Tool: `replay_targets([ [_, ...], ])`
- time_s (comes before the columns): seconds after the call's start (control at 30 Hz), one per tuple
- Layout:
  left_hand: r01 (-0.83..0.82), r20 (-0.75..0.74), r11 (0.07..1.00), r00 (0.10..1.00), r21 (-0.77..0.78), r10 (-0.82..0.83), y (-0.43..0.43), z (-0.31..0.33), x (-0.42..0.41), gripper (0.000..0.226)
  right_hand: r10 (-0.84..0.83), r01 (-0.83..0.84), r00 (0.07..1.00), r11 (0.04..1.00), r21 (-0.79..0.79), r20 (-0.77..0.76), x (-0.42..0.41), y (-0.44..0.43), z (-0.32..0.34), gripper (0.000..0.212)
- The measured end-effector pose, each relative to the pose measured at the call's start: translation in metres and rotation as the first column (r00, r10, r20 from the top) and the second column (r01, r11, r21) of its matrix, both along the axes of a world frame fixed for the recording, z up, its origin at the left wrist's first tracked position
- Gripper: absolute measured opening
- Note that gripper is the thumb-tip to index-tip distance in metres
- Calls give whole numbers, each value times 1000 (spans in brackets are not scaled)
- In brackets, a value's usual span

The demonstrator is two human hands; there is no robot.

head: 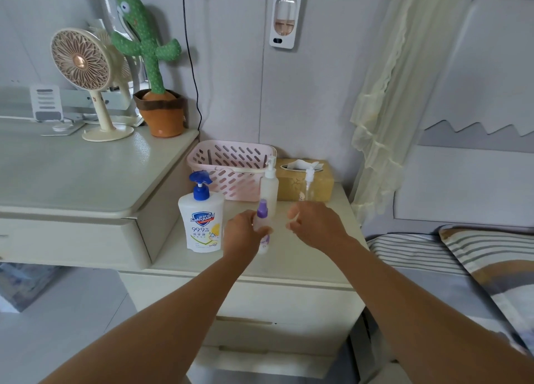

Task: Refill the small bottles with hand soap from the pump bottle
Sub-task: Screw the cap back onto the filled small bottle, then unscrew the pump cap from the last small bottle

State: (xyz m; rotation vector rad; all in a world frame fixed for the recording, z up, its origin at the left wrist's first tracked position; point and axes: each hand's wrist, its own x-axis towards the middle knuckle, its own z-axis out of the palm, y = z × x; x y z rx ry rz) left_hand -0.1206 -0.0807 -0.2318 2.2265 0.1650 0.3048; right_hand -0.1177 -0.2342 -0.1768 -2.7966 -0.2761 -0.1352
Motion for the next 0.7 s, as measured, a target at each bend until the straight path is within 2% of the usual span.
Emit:
replay_targets([
  [0.1, -56, 3, 997, 998, 45, 56, -7, 5, 10, 48, -13, 15, 999, 999, 45, -46, 3, -12, -13, 17],
  [0.2, -124, -47, 991, 991, 45, 126, -10, 10, 22, 39, -20, 27, 997, 996, 84, -78, 8, -20, -26, 17],
  [0.37, -211, -119, 976, 972, -47, 205, -11, 16, 49, 33, -41, 58, 993, 987, 151, -113, 23, -28, -39, 18],
  [0.57, -239, -140, 958, 966, -158, 218, -14, 17, 77, 39, -169, 179, 984, 953, 246, -59, 63, -36, -32, 45],
  [0.7, -219, -111, 969, 972, -110, 207, -14, 15, 83, 43, -287, 276, 958, 917, 288, -4, 94, -36, -25, 55],
])
